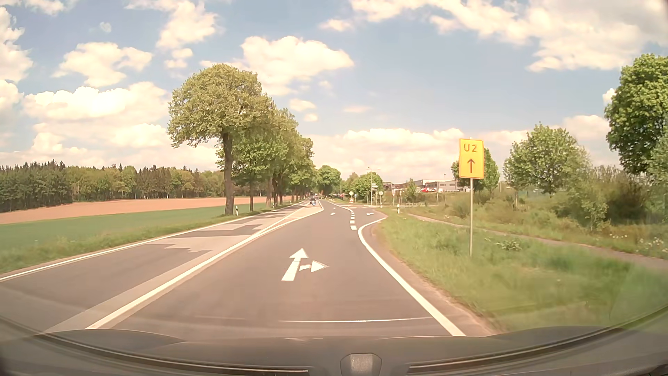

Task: Follow the waypoints while adhering to traffic rules and regulations

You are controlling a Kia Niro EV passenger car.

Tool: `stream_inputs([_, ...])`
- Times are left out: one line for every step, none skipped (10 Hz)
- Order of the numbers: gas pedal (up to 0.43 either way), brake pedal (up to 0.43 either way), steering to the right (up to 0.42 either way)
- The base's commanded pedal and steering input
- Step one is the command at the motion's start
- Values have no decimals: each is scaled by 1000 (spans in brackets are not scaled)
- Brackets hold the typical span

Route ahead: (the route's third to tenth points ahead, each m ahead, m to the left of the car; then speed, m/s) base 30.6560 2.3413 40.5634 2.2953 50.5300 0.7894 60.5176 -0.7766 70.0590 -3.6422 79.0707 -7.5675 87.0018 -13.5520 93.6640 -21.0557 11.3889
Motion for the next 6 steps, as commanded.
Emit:
stream_inputs([0, 128, 2])
stream_inputs([0, 122, 3])
stream_inputs([0, 116, 3])
stream_inputs([0, 98, 3])
stream_inputs([0, 73, 4])
stream_inputs([0, 43, 7])
